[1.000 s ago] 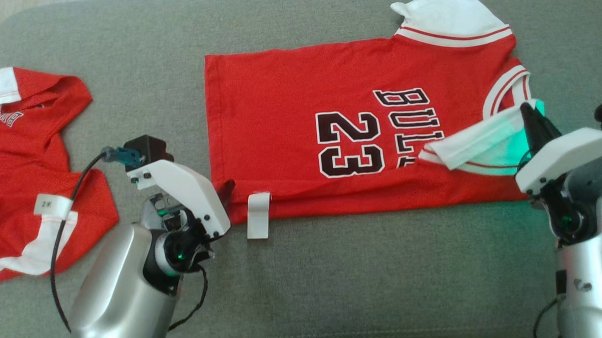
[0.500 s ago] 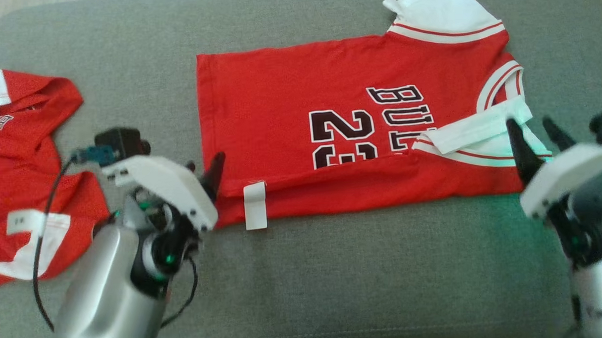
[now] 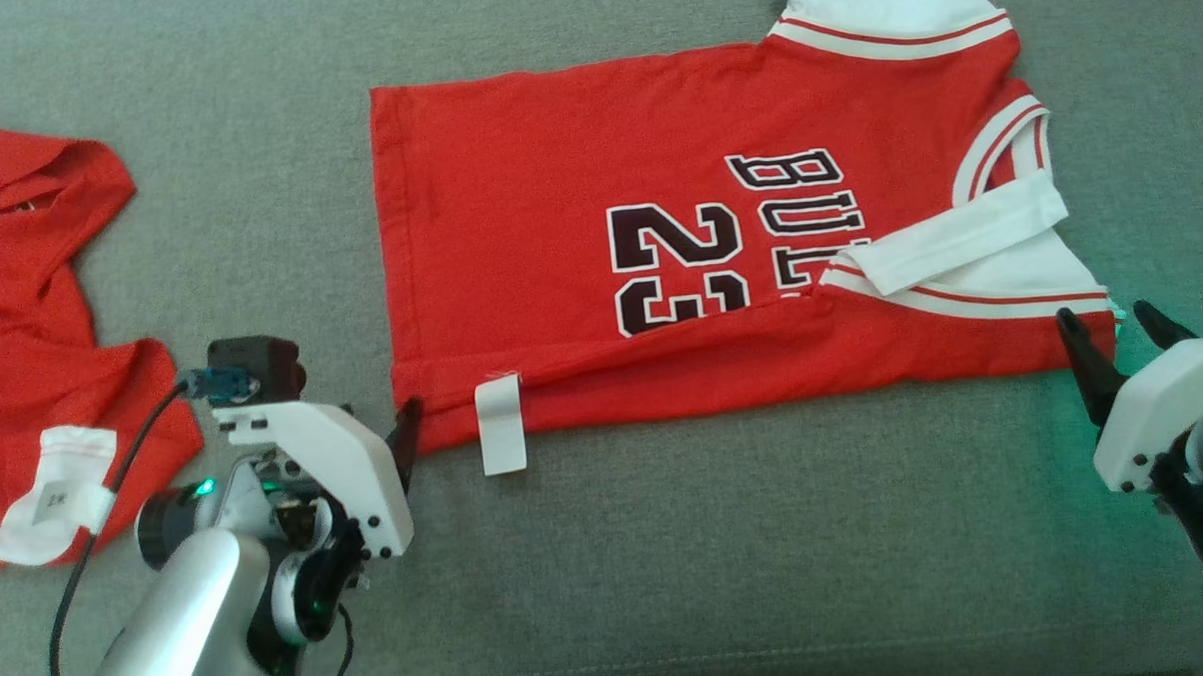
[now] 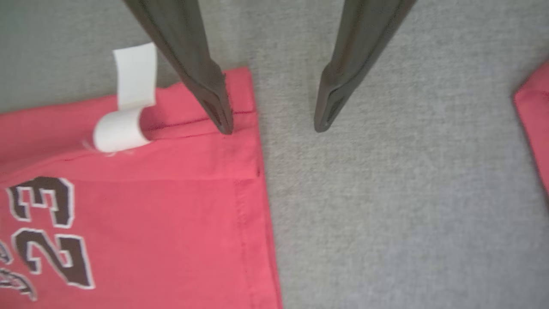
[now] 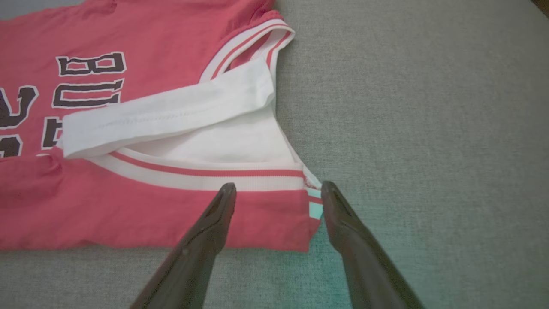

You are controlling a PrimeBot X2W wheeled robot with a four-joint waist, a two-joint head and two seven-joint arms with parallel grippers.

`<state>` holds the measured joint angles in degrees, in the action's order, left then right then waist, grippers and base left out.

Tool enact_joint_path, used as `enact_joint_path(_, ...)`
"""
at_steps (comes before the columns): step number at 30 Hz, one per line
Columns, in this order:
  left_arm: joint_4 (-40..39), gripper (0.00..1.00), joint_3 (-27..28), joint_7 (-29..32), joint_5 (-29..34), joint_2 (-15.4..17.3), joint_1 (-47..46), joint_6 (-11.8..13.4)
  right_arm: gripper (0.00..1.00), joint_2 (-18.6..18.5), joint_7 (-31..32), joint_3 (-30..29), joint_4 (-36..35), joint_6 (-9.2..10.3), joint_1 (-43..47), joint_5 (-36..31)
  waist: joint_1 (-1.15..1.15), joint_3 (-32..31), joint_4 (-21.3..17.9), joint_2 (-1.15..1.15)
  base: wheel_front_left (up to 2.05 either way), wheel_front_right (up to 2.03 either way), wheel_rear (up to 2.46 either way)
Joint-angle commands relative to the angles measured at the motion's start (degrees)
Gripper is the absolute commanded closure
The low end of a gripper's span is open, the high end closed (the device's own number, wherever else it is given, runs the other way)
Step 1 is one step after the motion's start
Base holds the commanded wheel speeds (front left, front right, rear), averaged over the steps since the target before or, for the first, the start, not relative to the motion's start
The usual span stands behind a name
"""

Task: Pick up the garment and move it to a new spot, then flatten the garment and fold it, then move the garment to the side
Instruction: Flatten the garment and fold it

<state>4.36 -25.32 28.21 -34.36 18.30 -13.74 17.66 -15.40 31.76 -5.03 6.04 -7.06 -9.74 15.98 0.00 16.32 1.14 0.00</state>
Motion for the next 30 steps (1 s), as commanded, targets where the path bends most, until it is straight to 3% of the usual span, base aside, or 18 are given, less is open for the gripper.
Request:
enact_joint_path(1,-3.75,0.0,2.08,-0.61,0.3,1.78,-1.78,0.17,0.0,-1.11,-0.2,0.23,-2.51,-0.43,-0.65,-0.14,0.0,-0.29,-0.34,0.0,0.0,0.0,0.0)
enact_joint_path(9,-9.95,0.0,1.3,1.95,0.23,4.68,3.01,0.76,0.0,-1.38,0.49,-0.11,-3.93,-0.43,1.15,0.02,0.0,-1.06,-0.63,0.0,0.0,0.0,0.0)
enact_joint_path(30,-4.61,0.02,0.6,1.21,-1.14,2.61,0.22,-0.19,0.0,0.05,2.01,-0.67,-4.0,-0.43,0.41,-1.19,0.0,1.09,-1.38,0.0,0.0,0.0,0.0)
